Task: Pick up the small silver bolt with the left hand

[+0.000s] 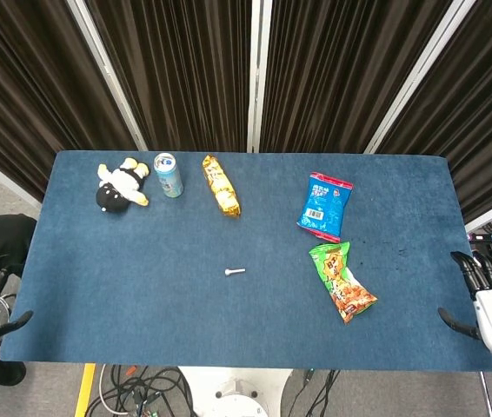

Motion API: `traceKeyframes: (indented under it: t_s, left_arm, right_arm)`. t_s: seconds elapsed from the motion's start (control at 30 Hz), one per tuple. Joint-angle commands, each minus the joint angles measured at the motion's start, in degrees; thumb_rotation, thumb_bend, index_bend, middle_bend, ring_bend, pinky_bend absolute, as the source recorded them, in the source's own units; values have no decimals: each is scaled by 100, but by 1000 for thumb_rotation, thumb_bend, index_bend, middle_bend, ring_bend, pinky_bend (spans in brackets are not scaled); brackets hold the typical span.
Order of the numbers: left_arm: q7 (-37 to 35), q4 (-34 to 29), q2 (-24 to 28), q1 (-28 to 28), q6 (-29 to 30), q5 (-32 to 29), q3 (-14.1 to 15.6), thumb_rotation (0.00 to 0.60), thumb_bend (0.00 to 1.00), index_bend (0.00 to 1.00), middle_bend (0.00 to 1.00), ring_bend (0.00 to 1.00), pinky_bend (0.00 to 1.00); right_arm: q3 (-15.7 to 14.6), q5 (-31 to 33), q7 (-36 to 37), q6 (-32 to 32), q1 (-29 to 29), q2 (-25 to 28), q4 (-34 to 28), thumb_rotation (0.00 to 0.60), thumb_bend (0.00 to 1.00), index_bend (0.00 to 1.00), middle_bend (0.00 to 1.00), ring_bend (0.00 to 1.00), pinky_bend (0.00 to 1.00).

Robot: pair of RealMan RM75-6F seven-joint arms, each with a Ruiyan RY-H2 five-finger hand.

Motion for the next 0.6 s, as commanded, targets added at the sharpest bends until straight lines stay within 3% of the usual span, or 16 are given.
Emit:
traceKeyframes:
  t_s: [0.03, 0.3, 0.6]
  left_arm:
    - [-44, -113, 118, -293, -220, 292, -94, 600, 0, 247, 151, 24, 0]
    - [-465, -478, 313, -1575, -1592, 724, -457, 600, 0, 275, 155, 24, 0]
    - [-583, -482, -540, -3039, -3295, -47, -940, 600, 76, 321, 156, 25, 0]
  right_arm:
    - [-5, -20, -9, 28, -16, -4, -4, 600, 113, 81, 100, 0, 0]
    - [-21, -67, -170, 34, -22, 43, -123, 600, 113, 81, 100, 0, 0]
    - [-36, 19, -380, 72, -109, 77, -280, 600, 113, 81, 101, 0, 0]
